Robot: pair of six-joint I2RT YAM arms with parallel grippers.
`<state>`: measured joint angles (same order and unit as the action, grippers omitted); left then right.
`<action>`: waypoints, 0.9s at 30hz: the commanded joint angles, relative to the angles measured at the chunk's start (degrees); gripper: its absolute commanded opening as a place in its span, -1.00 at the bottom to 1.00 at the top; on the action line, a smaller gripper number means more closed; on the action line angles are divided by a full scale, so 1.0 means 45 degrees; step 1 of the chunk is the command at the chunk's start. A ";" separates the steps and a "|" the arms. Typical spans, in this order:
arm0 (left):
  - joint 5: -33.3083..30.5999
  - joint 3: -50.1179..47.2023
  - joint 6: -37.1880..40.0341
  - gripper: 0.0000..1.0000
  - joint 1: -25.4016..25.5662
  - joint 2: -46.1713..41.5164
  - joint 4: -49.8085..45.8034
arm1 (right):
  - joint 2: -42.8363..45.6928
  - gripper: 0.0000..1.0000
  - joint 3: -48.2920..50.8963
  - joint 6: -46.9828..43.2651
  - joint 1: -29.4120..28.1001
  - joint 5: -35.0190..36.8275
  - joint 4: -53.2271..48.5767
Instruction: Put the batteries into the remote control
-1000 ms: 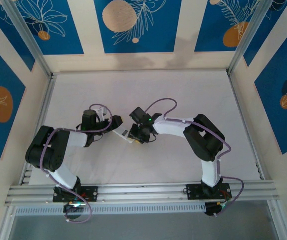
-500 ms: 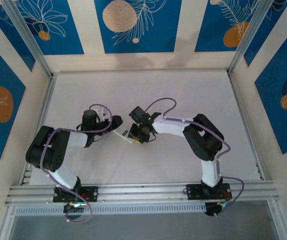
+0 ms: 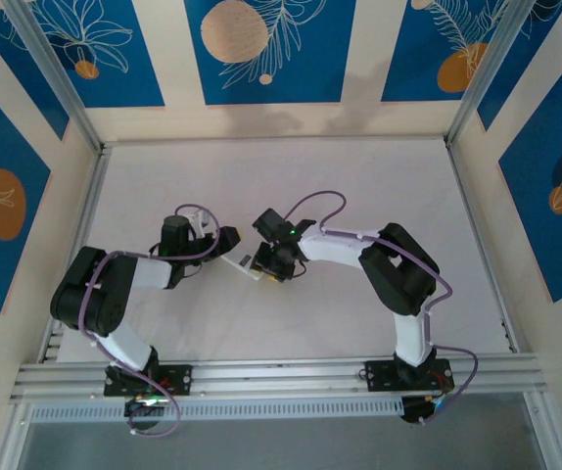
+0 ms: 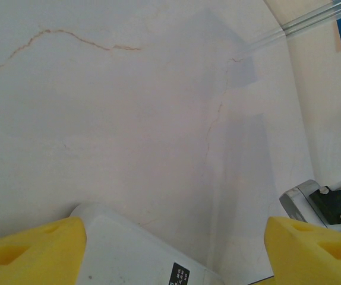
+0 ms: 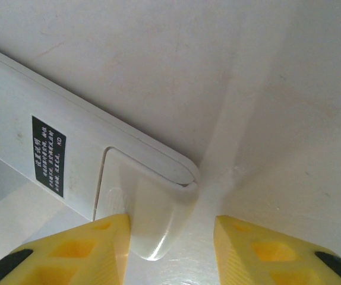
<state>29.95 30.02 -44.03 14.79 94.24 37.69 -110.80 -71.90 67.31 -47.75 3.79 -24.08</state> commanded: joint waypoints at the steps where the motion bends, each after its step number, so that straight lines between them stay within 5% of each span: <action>1: 0.0263 -0.0307 -0.0040 0.57 -0.0005 0.0060 -0.0420 | 0.0369 -0.09 -0.0087 -0.0261 -0.0190 0.0192 -0.0644; 15: 0.0312 -0.0307 -0.0059 0.57 -0.0005 0.0131 -0.0337 | 0.0705 -0.18 0.0108 -0.0200 -0.0319 0.0349 -0.0567; 27: 0.0343 -0.0323 -0.0051 0.58 -0.0005 0.0102 -0.0312 | 0.0717 -0.54 0.0001 -0.0147 -0.0264 0.0466 -0.0837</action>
<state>29.98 29.67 -44.05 14.79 94.24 37.69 -109.14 -71.85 66.54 -48.77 5.17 -25.85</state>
